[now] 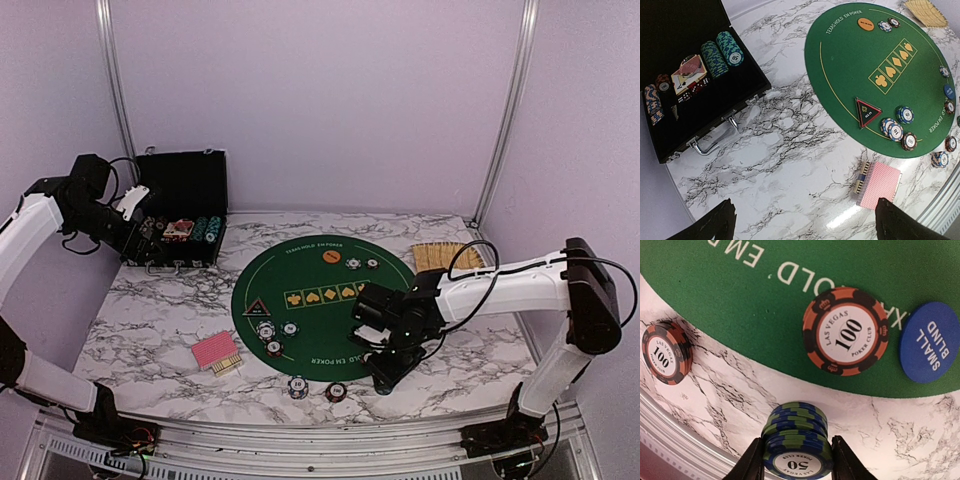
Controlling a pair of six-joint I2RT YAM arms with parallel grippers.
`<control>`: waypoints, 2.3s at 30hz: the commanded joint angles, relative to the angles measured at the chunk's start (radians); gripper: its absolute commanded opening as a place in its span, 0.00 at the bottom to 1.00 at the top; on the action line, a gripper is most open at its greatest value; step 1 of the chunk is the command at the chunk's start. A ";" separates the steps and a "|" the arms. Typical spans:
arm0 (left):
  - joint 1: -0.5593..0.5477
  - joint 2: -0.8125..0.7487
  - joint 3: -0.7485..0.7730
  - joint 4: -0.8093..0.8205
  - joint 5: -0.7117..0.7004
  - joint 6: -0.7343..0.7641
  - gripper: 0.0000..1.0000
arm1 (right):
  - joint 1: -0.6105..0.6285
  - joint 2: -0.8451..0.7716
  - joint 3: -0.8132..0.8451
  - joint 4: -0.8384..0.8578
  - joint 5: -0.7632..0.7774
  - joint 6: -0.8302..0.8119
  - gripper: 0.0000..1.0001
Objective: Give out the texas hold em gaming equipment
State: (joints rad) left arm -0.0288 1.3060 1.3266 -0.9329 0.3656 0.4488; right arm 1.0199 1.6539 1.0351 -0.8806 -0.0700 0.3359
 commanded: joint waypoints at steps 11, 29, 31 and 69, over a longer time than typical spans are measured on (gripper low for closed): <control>0.001 -0.024 0.013 -0.010 0.003 -0.013 0.99 | -0.038 -0.005 0.243 -0.146 0.122 -0.057 0.25; 0.002 -0.039 0.015 -0.010 -0.004 -0.015 0.99 | -0.376 0.514 0.916 -0.056 0.212 -0.220 0.19; 0.002 -0.039 0.011 -0.010 -0.005 -0.013 0.99 | -0.400 0.585 0.995 -0.058 0.197 -0.221 0.18; 0.002 -0.034 0.021 -0.010 -0.014 -0.008 0.99 | -0.458 0.716 1.035 0.006 0.186 -0.204 0.59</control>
State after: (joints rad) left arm -0.0288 1.2884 1.3266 -0.9325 0.3550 0.4347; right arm 0.5682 2.4199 2.0754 -0.8902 0.0990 0.1299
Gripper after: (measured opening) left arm 0.989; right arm 0.588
